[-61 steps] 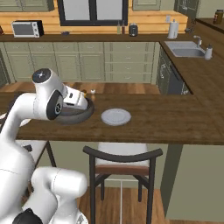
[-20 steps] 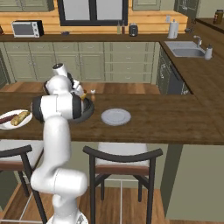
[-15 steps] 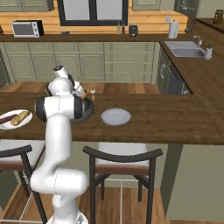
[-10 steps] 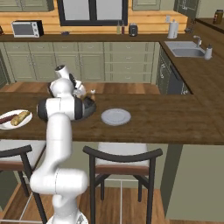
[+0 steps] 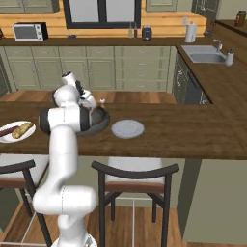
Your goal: Place one bun and one sausage from the bowl on each plate.
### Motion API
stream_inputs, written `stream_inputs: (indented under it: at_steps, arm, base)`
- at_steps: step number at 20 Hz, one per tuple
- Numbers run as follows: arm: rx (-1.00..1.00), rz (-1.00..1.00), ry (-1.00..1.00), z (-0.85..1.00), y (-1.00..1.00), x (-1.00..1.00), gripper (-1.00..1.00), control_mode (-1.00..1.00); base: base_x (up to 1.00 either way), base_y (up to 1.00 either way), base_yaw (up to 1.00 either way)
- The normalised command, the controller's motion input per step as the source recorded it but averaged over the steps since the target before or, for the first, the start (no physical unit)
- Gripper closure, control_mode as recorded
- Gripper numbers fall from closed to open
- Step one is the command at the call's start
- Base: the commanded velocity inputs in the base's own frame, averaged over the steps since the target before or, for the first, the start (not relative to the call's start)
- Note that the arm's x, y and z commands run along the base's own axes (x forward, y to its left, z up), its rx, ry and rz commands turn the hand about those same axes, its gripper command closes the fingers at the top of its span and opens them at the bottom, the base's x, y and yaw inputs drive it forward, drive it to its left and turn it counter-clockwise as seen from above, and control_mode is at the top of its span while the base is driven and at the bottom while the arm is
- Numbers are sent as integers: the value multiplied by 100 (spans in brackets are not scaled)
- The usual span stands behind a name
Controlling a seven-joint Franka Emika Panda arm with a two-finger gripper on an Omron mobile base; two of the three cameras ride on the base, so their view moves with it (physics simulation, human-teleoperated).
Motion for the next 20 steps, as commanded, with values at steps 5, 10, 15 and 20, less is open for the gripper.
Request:
stream_inputs:
  at_steps: [5,10,15,20]
  arm:
    - [6,-20,-17,-40,-58,-96,100,-100]
    - [20,-31,-5,68,-81,-92,100,-100]
    - [15,-28,-5,100,-76,-20,100,-100]
    - [5,-17,8,12,-100,-4,100,-100]
  base:
    - [0,0,0]
    - [0,0,0]
    - [0,0,0]
    - [0,0,0]
